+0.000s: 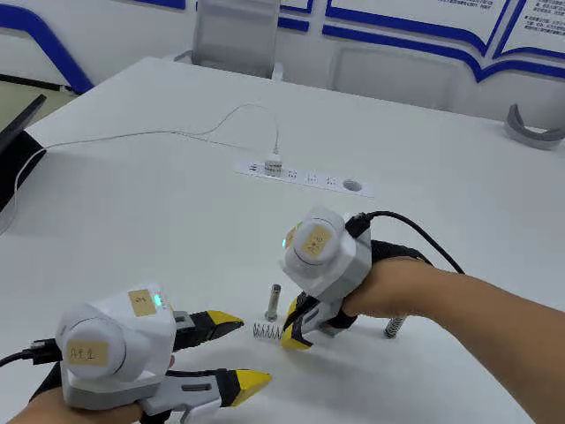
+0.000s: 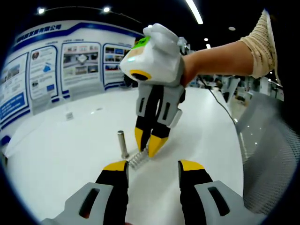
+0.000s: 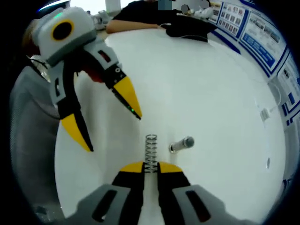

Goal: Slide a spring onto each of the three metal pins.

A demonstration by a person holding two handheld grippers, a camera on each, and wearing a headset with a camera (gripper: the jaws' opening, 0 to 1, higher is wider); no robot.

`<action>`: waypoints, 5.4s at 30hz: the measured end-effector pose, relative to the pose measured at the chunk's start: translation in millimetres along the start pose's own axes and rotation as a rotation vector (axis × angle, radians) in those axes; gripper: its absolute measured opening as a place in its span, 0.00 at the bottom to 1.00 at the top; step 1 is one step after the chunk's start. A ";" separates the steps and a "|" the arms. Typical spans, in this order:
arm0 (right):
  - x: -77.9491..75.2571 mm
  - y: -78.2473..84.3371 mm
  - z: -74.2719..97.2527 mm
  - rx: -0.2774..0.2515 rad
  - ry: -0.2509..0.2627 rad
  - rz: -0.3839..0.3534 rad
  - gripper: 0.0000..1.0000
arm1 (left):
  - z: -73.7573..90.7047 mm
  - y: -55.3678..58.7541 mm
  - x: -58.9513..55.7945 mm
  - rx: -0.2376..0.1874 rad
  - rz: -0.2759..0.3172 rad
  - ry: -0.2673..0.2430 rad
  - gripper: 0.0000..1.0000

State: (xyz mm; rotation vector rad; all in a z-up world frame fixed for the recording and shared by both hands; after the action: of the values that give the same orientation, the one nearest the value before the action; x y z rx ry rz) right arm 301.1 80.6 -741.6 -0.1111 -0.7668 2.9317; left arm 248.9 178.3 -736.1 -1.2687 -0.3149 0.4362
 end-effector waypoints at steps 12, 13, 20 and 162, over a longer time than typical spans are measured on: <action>25.1 1.1 29.6 -0.013 -0.040 0.075 0.12 | -6.5 -2.3 -7.2 0.009 -0.033 0.034 0.41; 28.1 1.7 31.7 -0.015 -0.048 0.086 0.12 | -7.4 -2.8 -8.7 0.009 -0.037 0.044 0.41; 40.3 2.6 38.3 -0.015 -0.076 0.122 0.12 | -11.8 -7.6 -18.1 0.005 -0.074 0.094 0.33; -29.1 -56.7 60.0 -0.028 0.062 0.146 0.12 | -0.8 -0.3 -6.7 -0.035 0.007 0.003 0.56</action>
State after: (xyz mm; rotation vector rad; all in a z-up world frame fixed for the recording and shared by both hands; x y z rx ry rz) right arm 328.9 97.1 -660.2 -0.2700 -0.8237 3.0374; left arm 243.5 174.3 -736.0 -1.3045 -0.3171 0.4366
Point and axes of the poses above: the centre of the closed fingertips' face, and the gripper's own axes: z roughly backward along the fingers, x roughly to its left, y roughly out of its underside, the point moved 6 cm from there along z, roughly backward along the fingers, and after that the axes turned 5 degrees about -x, right-handed, at the moved point
